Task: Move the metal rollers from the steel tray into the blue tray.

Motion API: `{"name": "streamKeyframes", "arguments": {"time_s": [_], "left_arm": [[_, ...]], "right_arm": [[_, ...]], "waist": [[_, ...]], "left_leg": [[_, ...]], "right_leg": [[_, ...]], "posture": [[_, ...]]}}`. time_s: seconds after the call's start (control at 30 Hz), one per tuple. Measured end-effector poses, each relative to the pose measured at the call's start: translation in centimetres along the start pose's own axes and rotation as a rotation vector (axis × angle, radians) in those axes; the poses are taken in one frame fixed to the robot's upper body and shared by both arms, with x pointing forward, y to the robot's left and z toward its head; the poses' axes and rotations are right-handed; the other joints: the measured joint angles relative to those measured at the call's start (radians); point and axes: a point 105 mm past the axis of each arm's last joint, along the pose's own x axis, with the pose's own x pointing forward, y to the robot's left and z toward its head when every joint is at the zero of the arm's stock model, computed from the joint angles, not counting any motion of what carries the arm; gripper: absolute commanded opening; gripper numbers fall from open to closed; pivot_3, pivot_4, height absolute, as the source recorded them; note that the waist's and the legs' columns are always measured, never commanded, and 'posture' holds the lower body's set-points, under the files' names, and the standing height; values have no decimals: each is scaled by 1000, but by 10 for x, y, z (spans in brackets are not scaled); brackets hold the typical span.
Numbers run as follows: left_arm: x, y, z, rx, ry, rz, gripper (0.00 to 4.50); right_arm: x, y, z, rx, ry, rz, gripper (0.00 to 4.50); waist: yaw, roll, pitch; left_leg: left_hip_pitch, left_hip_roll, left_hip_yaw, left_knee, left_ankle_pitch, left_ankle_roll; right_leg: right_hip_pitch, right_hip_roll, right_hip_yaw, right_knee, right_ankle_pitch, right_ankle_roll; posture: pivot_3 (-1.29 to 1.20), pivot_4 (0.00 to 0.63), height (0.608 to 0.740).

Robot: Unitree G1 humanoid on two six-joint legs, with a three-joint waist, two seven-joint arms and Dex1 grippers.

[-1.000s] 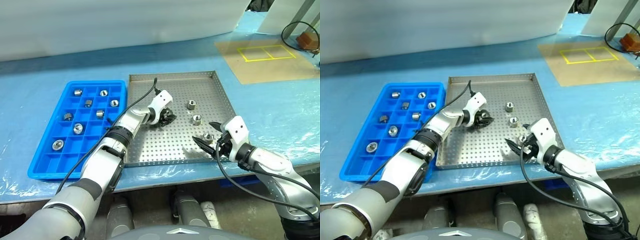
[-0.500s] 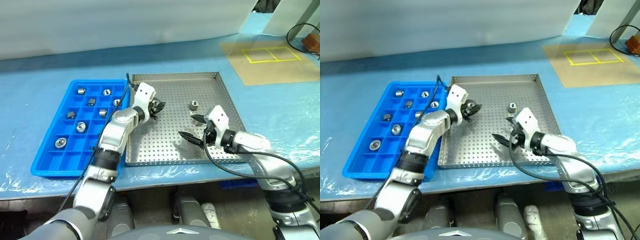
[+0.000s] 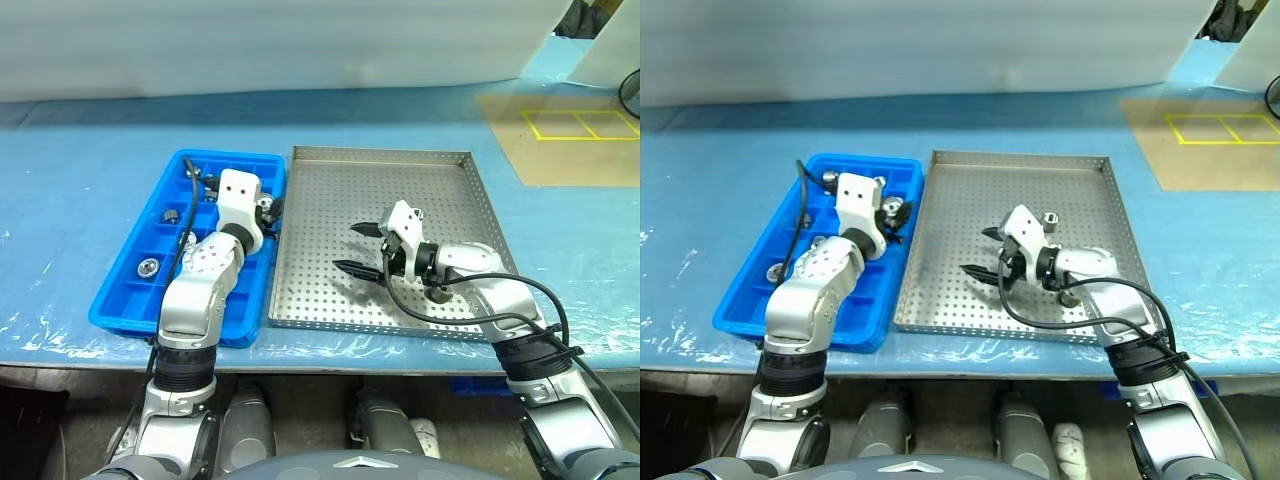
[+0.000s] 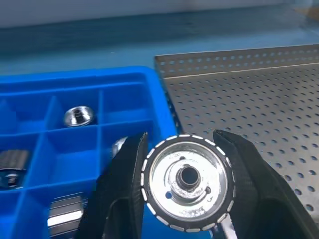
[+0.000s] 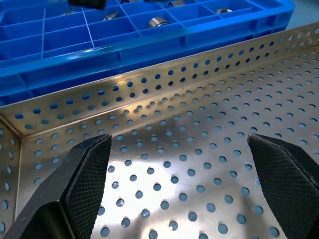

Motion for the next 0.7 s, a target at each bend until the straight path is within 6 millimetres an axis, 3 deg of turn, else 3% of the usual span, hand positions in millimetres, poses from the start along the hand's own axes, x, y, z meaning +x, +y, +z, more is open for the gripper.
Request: {"name": "streamKeyframes", "arguments": {"time_s": [0.23,0.57,0.7], "left_arm": [[-27,17,-1,-1,-3,127,1736],[-84,47,-24,-15,82,322,1736],[-98,48,-38,-20,134,348,1736]], "right_arm": [[9,0,1,-13,-6,43,4500],[22,8,-6,-2,2,117,4500],[25,9,-5,-6,-2,140,4500]], "waist": [[6,0,0],[27,0,0],[45,0,0]], "left_leg": [[0,0,-1,0,0,-1],[-1,0,-1,-1,0,-2],[-1,1,-2,-1,1,-2]], "right_leg": [[0,0,-1,0,0,0],[-1,0,-1,0,0,0],[-1,0,-2,0,0,0]], "posture": [[75,150,740],[165,150,740],[198,150,740]]}}
